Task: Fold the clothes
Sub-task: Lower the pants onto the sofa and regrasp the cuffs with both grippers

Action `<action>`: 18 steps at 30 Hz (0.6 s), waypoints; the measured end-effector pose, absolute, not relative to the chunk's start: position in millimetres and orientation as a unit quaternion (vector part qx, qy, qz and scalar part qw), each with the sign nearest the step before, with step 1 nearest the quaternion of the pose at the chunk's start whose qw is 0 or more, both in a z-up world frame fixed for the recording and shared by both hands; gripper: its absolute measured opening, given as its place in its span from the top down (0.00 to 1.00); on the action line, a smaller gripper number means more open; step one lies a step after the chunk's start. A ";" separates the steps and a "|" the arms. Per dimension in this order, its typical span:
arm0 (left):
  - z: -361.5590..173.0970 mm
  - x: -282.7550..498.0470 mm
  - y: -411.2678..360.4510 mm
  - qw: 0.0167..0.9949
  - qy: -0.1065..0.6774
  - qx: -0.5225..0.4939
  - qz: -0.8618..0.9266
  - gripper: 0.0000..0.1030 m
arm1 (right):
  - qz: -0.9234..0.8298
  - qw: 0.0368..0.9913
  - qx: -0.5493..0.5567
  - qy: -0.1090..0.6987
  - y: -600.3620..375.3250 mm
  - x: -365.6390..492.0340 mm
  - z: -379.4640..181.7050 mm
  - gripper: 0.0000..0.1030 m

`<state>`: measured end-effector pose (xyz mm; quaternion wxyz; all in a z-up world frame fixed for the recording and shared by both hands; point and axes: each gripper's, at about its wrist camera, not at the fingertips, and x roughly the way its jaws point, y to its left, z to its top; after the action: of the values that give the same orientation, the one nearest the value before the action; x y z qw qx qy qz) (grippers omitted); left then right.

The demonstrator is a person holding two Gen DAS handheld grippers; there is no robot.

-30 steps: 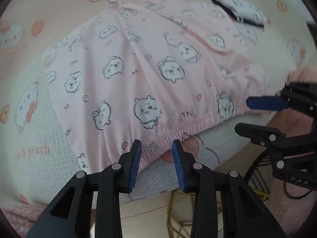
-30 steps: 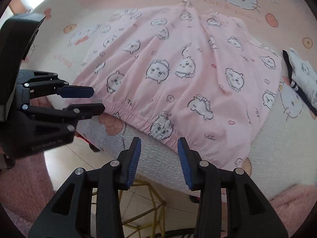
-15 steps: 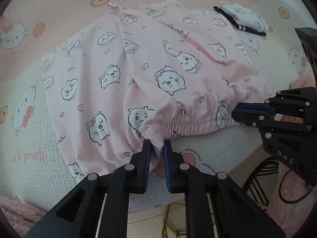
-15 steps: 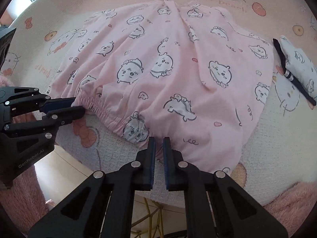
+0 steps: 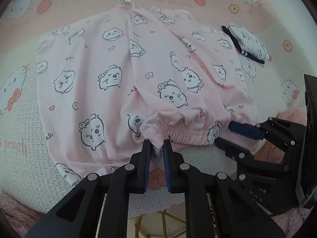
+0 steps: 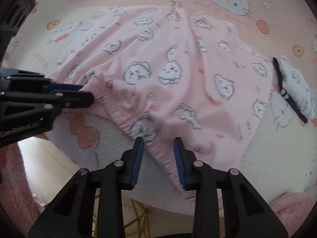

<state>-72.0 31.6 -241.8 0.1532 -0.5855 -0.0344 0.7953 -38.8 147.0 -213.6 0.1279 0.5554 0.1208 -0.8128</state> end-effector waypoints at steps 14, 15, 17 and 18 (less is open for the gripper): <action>-248.3 -74.4 29.9 0.157 -0.067 -0.594 0.786 0.86 | -0.795 0.190 0.559 0.143 116.3 -39.7 -218.1 0.67; -247.8 -74.1 29.7 0.158 -0.068 -0.593 0.787 0.86 | -0.801 0.183 0.551 0.147 115.3 -41.4 -215.9 0.67; -246.8 -73.9 29.0 0.160 -0.071 -0.592 0.787 0.86 | -0.811 0.160 0.544 0.143 121.7 -46.8 -213.2 0.67; -246.7 -73.9 28.0 0.162 -0.076 -0.593 0.786 0.86 | -0.814 0.149 0.544 0.139 126.0 -49.8 -212.5 0.67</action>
<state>-73.9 28.0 -246.7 0.1615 -0.5925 -0.0759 0.7855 -49.8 126.0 -212.5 0.1494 0.5438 0.1387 -0.8141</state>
